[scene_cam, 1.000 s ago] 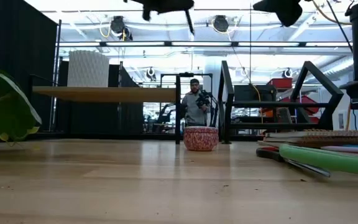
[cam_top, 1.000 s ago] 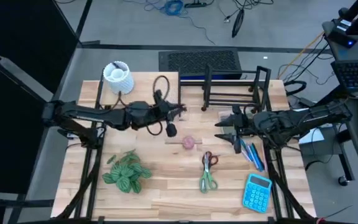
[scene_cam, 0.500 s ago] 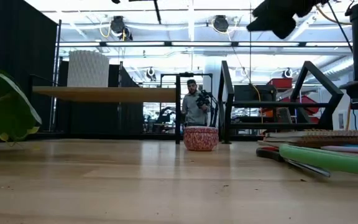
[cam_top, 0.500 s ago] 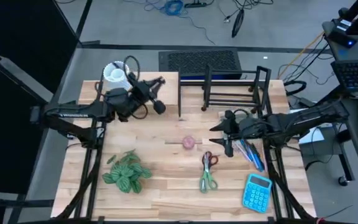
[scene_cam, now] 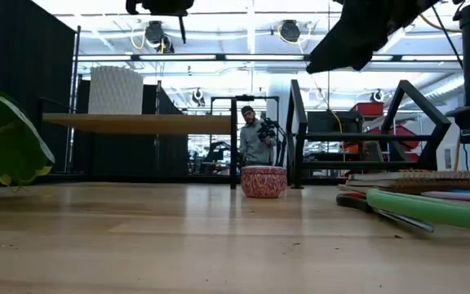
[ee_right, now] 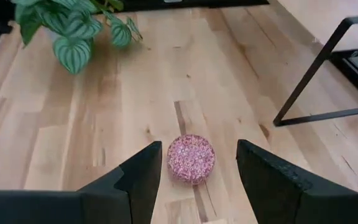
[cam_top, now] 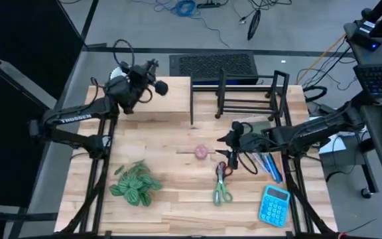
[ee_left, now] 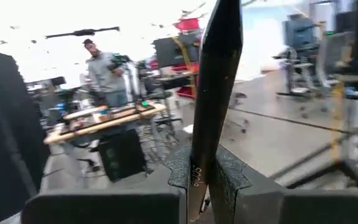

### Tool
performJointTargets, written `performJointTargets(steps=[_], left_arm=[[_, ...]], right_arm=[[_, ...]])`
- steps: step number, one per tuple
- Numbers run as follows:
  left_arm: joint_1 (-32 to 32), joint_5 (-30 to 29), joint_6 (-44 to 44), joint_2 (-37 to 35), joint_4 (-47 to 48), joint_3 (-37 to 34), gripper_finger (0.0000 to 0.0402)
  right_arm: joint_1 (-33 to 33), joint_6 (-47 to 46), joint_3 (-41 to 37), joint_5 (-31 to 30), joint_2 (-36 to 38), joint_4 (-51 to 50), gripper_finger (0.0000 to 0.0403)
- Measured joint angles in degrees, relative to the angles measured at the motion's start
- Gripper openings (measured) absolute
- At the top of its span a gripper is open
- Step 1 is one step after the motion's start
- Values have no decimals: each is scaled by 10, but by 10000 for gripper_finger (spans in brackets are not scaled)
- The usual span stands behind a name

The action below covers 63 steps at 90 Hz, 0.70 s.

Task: Stock shelves
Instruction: Put the black pen into the white pen holder

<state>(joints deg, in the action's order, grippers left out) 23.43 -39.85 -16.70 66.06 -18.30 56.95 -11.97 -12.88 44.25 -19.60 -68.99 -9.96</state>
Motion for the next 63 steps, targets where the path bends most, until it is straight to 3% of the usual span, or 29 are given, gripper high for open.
performJointTargets(steps=[15, 29, 38, 51, 63], left_arm=[[79, 11, 66, -1, 57, 0, 10], [148, 111, 150, -3, 81, 0, 10], [184, 140, 195, -3, 134, 0, 10], [220, 191, 224, -4, 209, 0, 10], [226, 198, 224, -16, 245, 0, 10]], right_arm=[[0, 0, 0, -1, -16, 14, 190], [0, -13, 0, -1, -26, 17, 190], [0, -14, 0, -1, -33, 18, 190], [-1, -26, 0, -1, -42, 18, 190], [-1, -28, 0, -1, -51, 17, 190]])
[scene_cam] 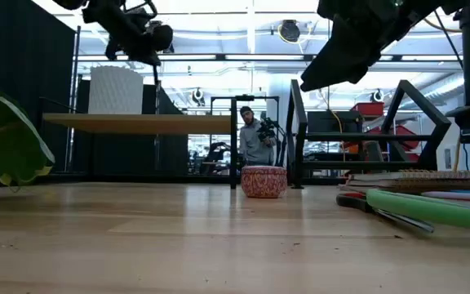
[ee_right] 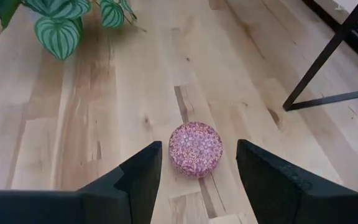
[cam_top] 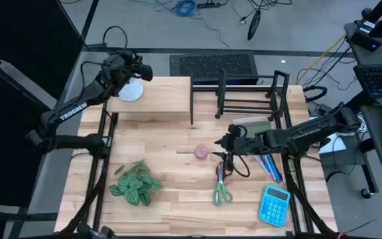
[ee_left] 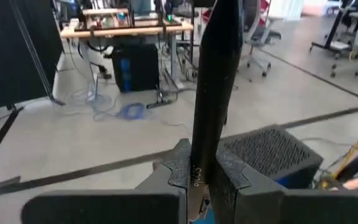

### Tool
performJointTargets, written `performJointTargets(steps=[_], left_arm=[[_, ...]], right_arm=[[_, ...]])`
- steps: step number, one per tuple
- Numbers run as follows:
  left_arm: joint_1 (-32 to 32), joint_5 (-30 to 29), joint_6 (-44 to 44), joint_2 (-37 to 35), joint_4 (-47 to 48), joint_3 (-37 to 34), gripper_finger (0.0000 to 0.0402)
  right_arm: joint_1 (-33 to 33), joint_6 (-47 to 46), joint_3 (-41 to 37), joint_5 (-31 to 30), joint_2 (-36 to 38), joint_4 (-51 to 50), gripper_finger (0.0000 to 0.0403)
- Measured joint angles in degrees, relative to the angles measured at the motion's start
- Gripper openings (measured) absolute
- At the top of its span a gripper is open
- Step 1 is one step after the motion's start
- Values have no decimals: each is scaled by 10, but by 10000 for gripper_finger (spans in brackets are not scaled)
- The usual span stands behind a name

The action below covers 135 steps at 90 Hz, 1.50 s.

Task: Stock shelves
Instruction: Put the black pen into the white pen holder

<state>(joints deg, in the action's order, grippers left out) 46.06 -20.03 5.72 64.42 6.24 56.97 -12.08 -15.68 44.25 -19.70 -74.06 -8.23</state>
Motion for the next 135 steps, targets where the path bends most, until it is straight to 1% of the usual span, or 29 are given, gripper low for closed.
performJointTargets(steps=[13, 22, 30, 43, 56, 89, 103, 117, 122, 135], left_arm=[[0, -6, -18, -15, 1, 1, 10], [0, -14, -29, -37, 3, 22, 10], [0, -29, -35, -54, 56, 42, 10], [0, -32, -32, -70, 152, 70, 10], [0, -33, -21, -76, 204, 71, 10], [0, -26, -1, -66, 177, 14, 10], [0, -26, -1, -53, 154, 9, 27], [0, -26, -6, -41, 150, 9, 33], [0, -25, -21, -40, 148, 9, 34], [1, 6, -44, -40, 160, 20, 39]], right_arm=[[0, 0, 0, 0, -5, 0, 190], [0, 0, 0, 0, -5, 0, 190], [0, -2, 0, 0, -5, -1, 190], [0, -2, 0, 0, -5, -1, 190], [0, -2, 0, 0, -5, 1, 189], [0, -11, 0, 0, -5, 3, 189], [0, -12, 0, 0, -5, 2, 189], [0, -16, 0, 3, -5, 1, 189], [0, -19, 0, 5, -5, -2, 189], [0, -18, 0, 23, -5, -5, 189]])
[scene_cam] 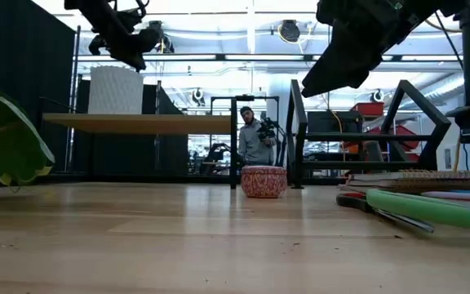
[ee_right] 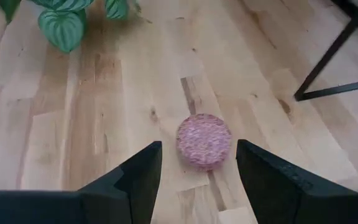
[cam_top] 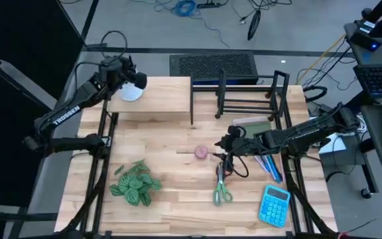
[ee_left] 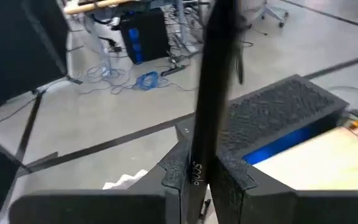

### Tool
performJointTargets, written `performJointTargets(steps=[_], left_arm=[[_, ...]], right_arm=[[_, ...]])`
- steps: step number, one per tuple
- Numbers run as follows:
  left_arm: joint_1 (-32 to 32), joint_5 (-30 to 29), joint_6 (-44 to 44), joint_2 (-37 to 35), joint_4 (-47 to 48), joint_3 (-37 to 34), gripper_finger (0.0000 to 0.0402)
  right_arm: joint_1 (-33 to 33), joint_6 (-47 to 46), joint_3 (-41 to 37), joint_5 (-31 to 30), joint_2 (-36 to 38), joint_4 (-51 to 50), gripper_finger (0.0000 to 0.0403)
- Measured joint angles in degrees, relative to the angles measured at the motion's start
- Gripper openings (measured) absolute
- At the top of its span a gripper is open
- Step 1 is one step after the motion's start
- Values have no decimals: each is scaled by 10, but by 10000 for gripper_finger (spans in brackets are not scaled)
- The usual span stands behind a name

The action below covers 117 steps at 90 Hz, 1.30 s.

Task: Stock shelves
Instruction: Put the black pen into the white pen holder

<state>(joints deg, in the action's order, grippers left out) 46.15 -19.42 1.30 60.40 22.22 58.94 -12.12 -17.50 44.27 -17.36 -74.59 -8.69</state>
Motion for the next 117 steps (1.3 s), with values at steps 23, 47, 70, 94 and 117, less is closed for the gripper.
performJointTargets(steps=[23, 47, 70, 94, 117], left_arm=[[0, 5, -26, -12, 15, 14, 117], [0, 4, -32, -13, 12, 14, 172], [0, 4, -32, -13, 13, 14, 163], [0, 76, -33, -13, 12, 14, 161], [0, 114, -85, -13, 13, 14, 161]], right_arm=[[0, 1, 0, 13, 0, -5, 189], [0, 1, 0, 13, 0, -6, 189], [0, 2, 0, 13, 0, -13, 189], [0, 0, 0, 13, 0, -33, 189], [0, -4, 0, 13, 1, -37, 189]])
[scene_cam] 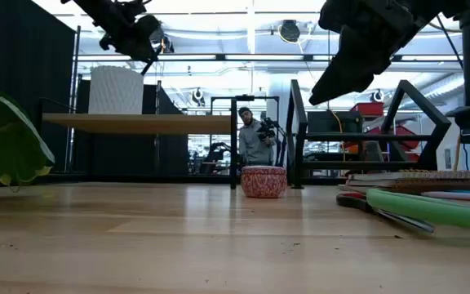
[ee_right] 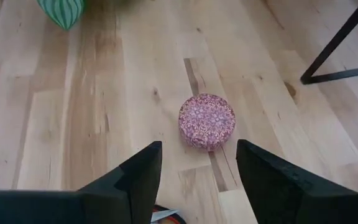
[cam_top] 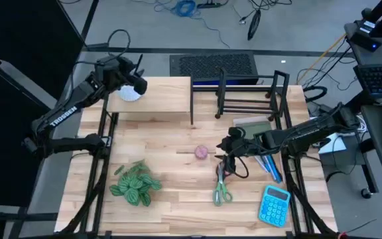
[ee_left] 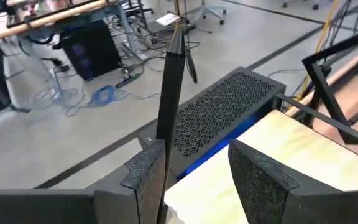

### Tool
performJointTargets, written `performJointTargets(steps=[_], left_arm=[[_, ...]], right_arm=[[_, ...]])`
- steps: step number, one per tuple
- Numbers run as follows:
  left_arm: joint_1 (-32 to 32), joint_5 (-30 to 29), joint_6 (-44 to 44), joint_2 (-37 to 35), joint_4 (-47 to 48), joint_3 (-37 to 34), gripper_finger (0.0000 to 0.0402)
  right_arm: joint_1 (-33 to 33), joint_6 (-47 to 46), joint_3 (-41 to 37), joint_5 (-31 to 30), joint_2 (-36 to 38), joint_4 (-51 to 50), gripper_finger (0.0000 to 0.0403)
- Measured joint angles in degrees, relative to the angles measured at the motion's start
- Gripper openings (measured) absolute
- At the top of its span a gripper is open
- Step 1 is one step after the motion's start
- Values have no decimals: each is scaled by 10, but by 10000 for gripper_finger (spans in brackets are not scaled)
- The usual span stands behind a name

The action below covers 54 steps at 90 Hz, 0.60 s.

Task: Stock shelves
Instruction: Put the black pen into the white pen holder

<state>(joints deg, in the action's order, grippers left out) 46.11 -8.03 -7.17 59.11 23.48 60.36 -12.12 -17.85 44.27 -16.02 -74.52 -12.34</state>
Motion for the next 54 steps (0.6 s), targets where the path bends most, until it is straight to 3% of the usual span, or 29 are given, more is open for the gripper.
performJointTargets(steps=[18, 36, 54], left_arm=[[0, -11, -27, 1, -9, 0, 161], [1, -71, -43, 2, -17, 0, 161], [12, -72, -58, 33, -33, 0, 161]], right_arm=[[0, -1, 0, -1, 0, 0, 189], [0, -1, 0, -1, 0, 0, 189], [0, -6, 0, -1, 0, 0, 189]])
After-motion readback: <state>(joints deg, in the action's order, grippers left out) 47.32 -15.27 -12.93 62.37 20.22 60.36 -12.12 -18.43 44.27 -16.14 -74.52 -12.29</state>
